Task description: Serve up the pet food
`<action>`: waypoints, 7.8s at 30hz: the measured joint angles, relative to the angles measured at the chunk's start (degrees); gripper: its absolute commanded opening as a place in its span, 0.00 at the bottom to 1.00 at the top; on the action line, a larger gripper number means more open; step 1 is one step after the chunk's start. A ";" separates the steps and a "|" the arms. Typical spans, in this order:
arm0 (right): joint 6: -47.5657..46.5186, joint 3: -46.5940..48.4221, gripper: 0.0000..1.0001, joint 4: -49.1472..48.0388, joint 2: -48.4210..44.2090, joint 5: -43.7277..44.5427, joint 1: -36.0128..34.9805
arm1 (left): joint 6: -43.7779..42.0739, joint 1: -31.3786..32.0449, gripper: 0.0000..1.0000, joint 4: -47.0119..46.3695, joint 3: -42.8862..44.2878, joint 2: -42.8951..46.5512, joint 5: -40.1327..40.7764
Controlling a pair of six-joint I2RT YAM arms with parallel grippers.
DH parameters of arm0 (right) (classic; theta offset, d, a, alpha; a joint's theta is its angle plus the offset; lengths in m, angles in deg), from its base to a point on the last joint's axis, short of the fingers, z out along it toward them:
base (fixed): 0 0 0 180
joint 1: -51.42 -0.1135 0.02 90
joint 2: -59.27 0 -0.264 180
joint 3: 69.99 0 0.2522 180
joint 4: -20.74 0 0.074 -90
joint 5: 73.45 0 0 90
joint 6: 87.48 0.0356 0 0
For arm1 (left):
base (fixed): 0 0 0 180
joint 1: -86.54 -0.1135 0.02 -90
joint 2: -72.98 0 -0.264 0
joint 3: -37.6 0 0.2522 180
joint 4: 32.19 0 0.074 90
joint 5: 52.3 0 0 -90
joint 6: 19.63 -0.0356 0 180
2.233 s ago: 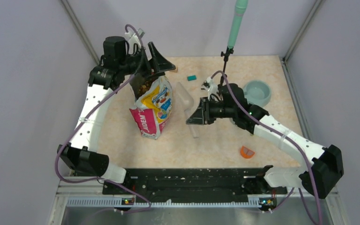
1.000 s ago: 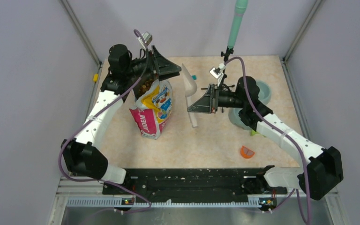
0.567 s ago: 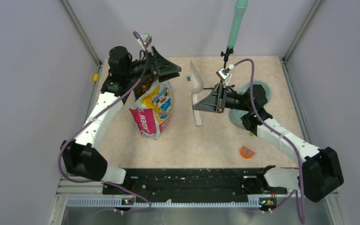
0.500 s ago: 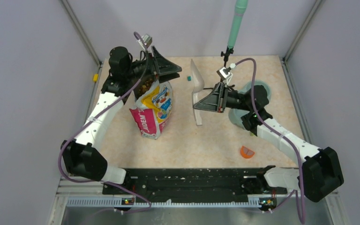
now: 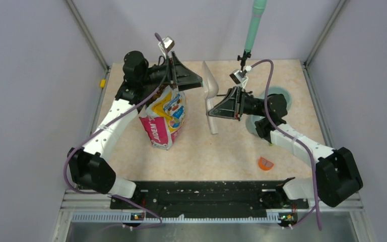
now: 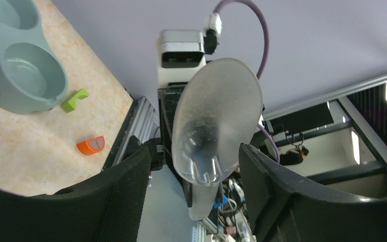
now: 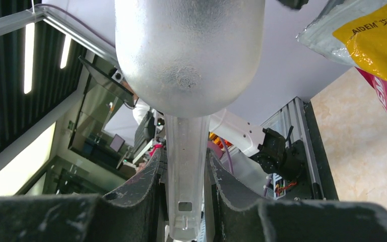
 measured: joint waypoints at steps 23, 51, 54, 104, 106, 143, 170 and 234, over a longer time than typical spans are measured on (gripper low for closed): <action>-11.74 3.96 0.71 20.31 -0.46 3.72 0.02 | -8.07 4.35 0.00 14.16 5.16 -6.05 7.98; -68.30 25.22 0.68 96.43 -2.40 96.02 -34.32 | -14.69 10.91 0.00 51.06 22.10 -20.11 42.01; -70.53 26.84 0.64 98.57 2.03 101.81 -35.54 | -14.69 10.88 0.00 51.47 22.10 -20.11 42.23; -60.76 -7.76 0.00 70.49 0.52 77.96 -22.21 | -32.96 0.22 0.80 49.11 21.18 6.69 39.23; -61.70 -8.55 0.00 68.15 1.90 77.83 -22.21 | -32.89 0.02 0.77 49.00 19.78 7.50 39.39; -67.21 0.20 0.87 69.00 -2.82 72.48 -19.85 | -35.10 -3.02 0.77 48.30 18.67 14.49 49.31; -80.04 -33.35 0.95 12.31 8.11 84.54 -25.79 | -33.51 -3.02 0.88 41.29 0.15 18.82 46.77; -64.98 12.85 0.00 95.80 -8.26 65.07 -20.26 | -40.13 -6.71 0.86 62.27 32.74 1.14 62.27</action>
